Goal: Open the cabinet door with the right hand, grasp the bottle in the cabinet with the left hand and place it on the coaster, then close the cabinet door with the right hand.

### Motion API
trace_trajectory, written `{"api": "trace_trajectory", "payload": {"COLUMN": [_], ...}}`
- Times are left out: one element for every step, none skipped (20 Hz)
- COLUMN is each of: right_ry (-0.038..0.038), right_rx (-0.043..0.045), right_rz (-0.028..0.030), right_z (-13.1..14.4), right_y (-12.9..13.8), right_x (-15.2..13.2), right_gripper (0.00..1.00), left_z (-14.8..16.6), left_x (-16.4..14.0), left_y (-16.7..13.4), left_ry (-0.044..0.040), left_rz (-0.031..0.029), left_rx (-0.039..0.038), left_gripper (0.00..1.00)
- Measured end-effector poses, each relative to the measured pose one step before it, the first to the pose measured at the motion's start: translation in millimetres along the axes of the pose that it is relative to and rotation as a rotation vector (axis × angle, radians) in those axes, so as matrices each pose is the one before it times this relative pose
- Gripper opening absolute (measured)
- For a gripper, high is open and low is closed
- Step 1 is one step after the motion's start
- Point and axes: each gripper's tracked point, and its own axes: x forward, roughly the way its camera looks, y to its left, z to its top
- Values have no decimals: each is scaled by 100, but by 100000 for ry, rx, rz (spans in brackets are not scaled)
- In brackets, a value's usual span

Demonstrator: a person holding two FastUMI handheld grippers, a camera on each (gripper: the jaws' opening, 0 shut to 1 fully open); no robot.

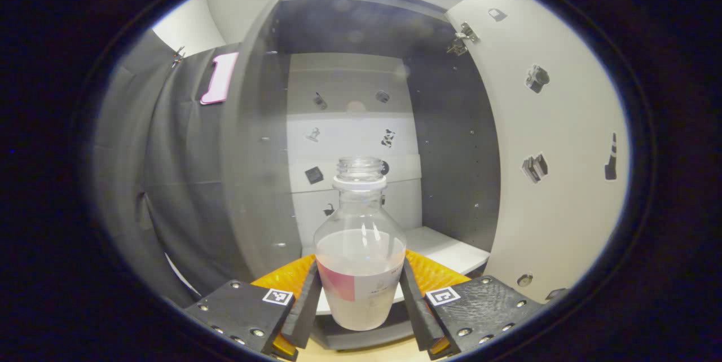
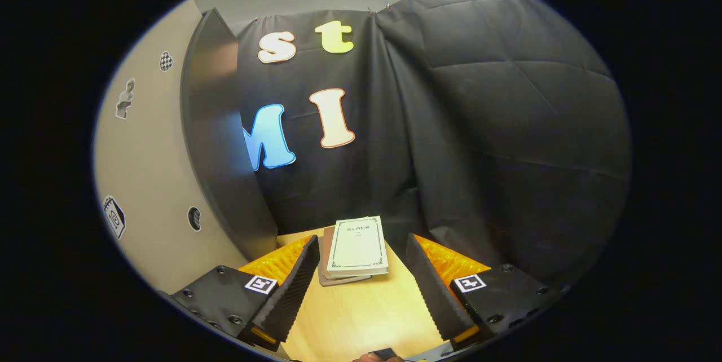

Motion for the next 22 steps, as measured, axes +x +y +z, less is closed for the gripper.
{"api": "trace_trajectory", "payload": {"right_ry": [100, 276, -322, -1018, -930, -339, -362, 137, 98, -18, -418, -440, -53, 191, 165, 286, 121, -540, -480, -318, -551, -693], "right_rx": [1860, 1579, 1156, 713, 374, -131, -560, -805, -681, -360, 73, 125, 25, -87, 366, 1267, 1510, 605, -361, -195, 3, 213], "right_rz": [1668, 894, -140, 45, -42, 315, -640, -992, -797, -499, -358, -358, -359, -77, 91, 1335, 2985, 1513, 279, -351, -249, -511], "right_z": [-113, -276, -76, 145, 131, -173, -28, -128, -39, 48, 95, 7, 7, -141, -55, -77, -2, 97, 139, 127, 214, 244], "right_y": [762, 459, 161, 178, 247, 316, 61, -127, 44, 43, 127, 135, 116, 191, 228, 453, 910, 461, 125, 45, 167, 127], "right_x": [-633, -504, -655, -649, -740, -555, -463, -470, -545, -388, -425, -338, -405, -317, -506, -382, -633, -442, -493, -464, -475, -376], "right_gripper": [98, 98, 98, 98, 98, 98, 98, 98, 98, 98, 98, 98, 98, 98, 98, 98, 98, 98, 98, 98, 98, 98], "left_z": [-478, -606, -933, -1040, -1456, -1467, -1437, -1464, -1657, -1331, -1428, -1462, -1626, -1502, -1690, -1493, -1452, -1158, -1092, -1073, -1346, -1263], "left_x": [-1399, -1354, -1264, -1141, -1034, -942, -736, -787, -944, -906, -1152, -784, -682, -574, -415, -366, -416, -260, -315, -210, -255, -200], "left_y": [1059, 1149, 1009, 1095, 1000, 849, 805, 653, 322, 910, 626, 432, 58, -14, -394, -63, 132, -28, -164, -145, -311, -290], "left_ry": [514, 579, 604, 746, 1331, 1394, 767, 482, -1, -292, -503, -58, 845, 1379, 1544, 1598, 1270, 547, 332, 935, 1010, 946], "left_rz": [1635, 1873, 1436, 1573, 1999, 1414, 1219, 1139, 1518, 2524, 1877, 1029, 426, -583, -717, -361, -63, -483, -806, -599, -925, -996], "left_rx": [-20, 55, 273, 674, 470, 75, -397, -914, -831, 365, 974, 726, -224, -946, -924, 106, 531, 420, 84, -337, -746, -1124], "left_gripper": [69, 69, 69, 69, 69, 70, 69, 69, 69, 69, 71, 71, 70, 69, 69, 69, 69, 71, 71, 70, 70, 71]}}
